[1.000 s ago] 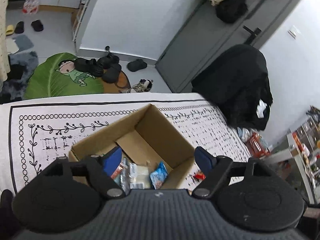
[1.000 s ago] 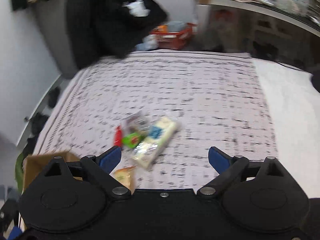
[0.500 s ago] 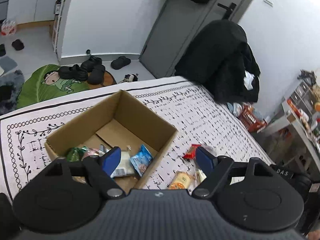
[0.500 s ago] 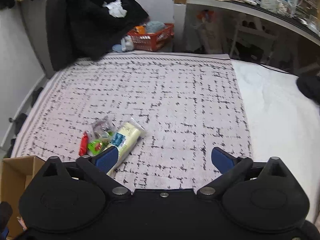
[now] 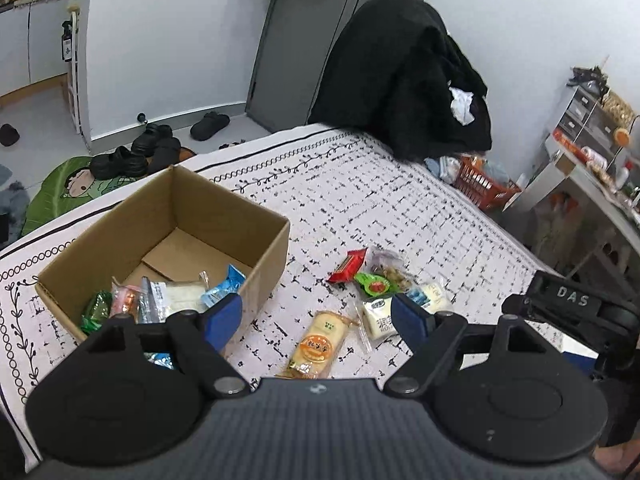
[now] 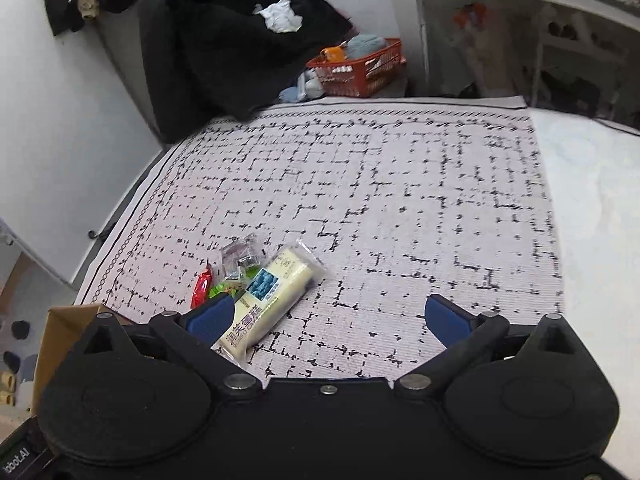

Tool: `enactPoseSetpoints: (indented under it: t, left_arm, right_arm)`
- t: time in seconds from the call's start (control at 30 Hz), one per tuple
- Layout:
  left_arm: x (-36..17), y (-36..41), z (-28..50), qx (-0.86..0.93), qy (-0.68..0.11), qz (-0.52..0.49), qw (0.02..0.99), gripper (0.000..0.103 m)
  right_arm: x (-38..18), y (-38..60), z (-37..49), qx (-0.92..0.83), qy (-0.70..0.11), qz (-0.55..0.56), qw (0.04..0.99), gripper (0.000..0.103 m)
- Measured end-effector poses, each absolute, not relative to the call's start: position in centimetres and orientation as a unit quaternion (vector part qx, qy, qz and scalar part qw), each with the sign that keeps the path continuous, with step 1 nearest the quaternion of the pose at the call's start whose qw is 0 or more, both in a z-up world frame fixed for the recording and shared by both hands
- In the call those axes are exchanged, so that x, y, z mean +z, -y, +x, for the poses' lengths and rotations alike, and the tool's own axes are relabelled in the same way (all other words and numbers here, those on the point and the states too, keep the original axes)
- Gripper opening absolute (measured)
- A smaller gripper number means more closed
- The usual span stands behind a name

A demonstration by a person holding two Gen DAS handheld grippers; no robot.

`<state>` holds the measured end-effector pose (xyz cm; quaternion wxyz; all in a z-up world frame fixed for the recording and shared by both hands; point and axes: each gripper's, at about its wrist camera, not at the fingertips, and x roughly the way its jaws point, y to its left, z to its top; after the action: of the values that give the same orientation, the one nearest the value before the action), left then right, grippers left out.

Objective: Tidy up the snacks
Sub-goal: 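Withdraw both tools from the box back toward the remaining snacks, then grasp the white RUNFU CAKE pack with the right tool while the left tool grasps the yellow bread pack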

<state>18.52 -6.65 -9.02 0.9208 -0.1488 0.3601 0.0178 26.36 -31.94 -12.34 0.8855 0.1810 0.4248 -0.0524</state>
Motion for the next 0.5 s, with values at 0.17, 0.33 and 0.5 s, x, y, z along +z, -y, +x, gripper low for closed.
enactPoseSetpoints:
  t: [0.17,0.33,0.5]
  left_arm:
    - [-10.0,8.0,19.3,0.015,-0.37,-0.138,0.919,0.08]
    - [-11.3,9.0,20.2,0.015,-0.38,-0.132,0.915,0.076]
    - [-12.7,10.0,21.2,0.014,-0.389,-0.128,0.912,0.069]
  right_arm:
    - [-14.4,32.7,27.0,-0.026,-0.43,0.213,0.877,0.102]
    - [-16.2,33.3,27.6,-0.005,-0.431,0.241,0.869,0.098]
    - [-18.2,33.5,28.0,0.027,-0.432,0.274,0.859,0.084]
